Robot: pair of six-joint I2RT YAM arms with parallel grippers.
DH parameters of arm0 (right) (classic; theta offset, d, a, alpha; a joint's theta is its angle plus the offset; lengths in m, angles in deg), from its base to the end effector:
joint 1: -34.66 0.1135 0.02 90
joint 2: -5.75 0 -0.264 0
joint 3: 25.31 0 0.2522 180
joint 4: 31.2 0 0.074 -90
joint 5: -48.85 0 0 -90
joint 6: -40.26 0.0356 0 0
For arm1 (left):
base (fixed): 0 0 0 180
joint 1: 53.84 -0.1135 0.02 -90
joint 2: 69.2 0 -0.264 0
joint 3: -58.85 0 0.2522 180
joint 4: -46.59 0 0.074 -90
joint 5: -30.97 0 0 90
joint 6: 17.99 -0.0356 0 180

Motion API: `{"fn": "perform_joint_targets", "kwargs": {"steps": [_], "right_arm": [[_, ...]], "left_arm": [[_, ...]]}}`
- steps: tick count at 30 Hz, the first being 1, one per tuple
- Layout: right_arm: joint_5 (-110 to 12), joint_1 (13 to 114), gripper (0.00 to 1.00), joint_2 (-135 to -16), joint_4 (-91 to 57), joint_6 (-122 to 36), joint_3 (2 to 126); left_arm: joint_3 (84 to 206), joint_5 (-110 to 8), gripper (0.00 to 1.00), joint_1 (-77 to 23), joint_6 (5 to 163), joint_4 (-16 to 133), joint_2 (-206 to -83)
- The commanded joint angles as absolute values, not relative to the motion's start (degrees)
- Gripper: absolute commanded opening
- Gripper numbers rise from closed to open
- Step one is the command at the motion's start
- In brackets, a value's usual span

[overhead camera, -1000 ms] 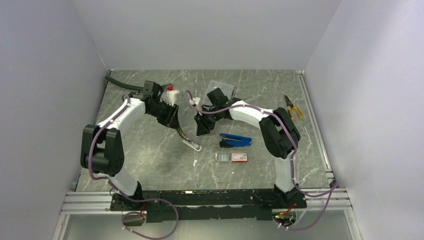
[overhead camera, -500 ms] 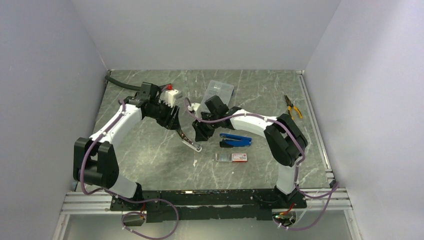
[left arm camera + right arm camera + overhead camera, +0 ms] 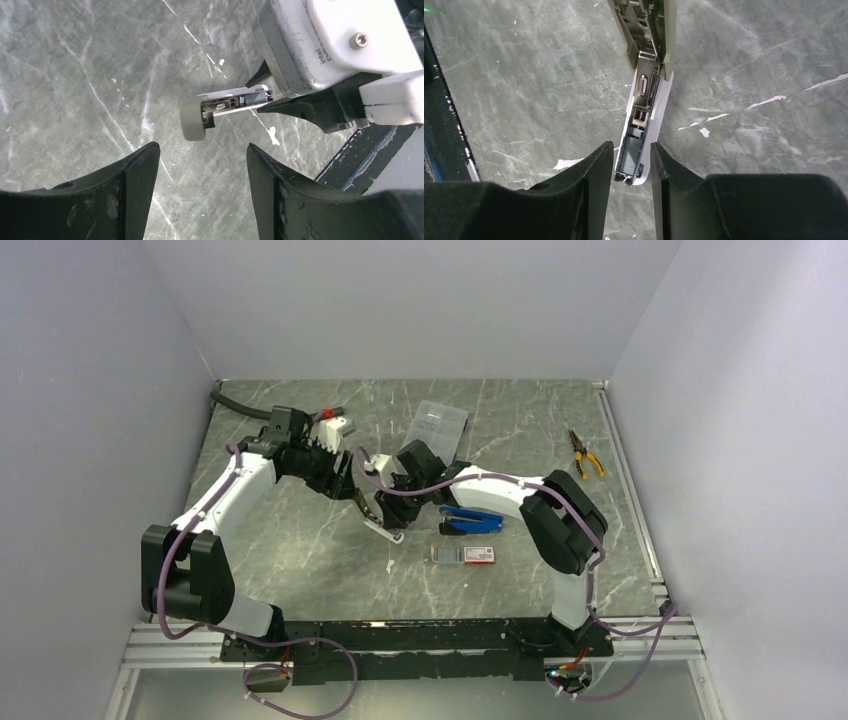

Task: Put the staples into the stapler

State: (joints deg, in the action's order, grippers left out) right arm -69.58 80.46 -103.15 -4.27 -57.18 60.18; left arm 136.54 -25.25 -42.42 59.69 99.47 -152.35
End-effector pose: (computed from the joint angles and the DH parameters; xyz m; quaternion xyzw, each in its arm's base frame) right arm 0.2696 0.3016 0.1820 -0.4831 0.7779 0.3262 0.2347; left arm 0.2842 -0.0776 0.2634 0.2669 0.8846 -0.2775 0.2632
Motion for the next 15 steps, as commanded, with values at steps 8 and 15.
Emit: {"fn": "perform_joint_targets", "kwargs": {"steps": [8,15], "right_arm": [[-65.56,81.33,0.34,-105.46,-6.13,-56.53,64.27],[-65.16,81.46,0.29,-106.40,-6.12,-56.59,64.87]], "left_arm": [[135.72,-21.21,0.70,-46.29,61.47,97.04,-150.38],[135.63,-20.50,0.69,-46.98,61.54,97.23,-150.48]]}}
